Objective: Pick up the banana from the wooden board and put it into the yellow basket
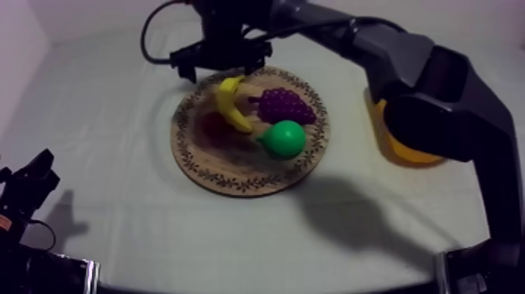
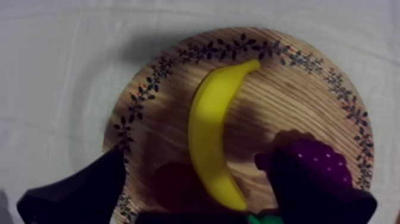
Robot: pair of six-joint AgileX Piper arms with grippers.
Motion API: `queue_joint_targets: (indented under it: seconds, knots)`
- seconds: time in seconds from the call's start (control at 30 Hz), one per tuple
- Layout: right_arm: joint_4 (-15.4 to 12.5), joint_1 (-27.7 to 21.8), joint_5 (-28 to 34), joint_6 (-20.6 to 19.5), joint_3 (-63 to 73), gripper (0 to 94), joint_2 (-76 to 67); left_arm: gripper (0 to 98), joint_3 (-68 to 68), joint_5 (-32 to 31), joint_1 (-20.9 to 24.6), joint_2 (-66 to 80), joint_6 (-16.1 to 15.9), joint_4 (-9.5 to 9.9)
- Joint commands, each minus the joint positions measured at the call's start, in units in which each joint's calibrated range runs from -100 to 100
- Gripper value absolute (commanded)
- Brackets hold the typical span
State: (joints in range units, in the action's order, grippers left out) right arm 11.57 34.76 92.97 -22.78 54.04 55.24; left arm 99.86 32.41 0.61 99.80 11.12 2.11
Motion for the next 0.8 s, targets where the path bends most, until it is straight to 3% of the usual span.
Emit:
queue_joint_targets:
  seconds: [0.0,0.77]
  knots:
    - [0.1,0.0,-0.2,-0.1,0.4,84.9,2.0,0.1,0.0,0.0,0.0,0.0,0.0,0.02]
    - [-0.7,-2.3,0.0,1.4,9.2,82.7,12.0,0.1,0.0,0.0,0.0,0.0,0.0,0.02]
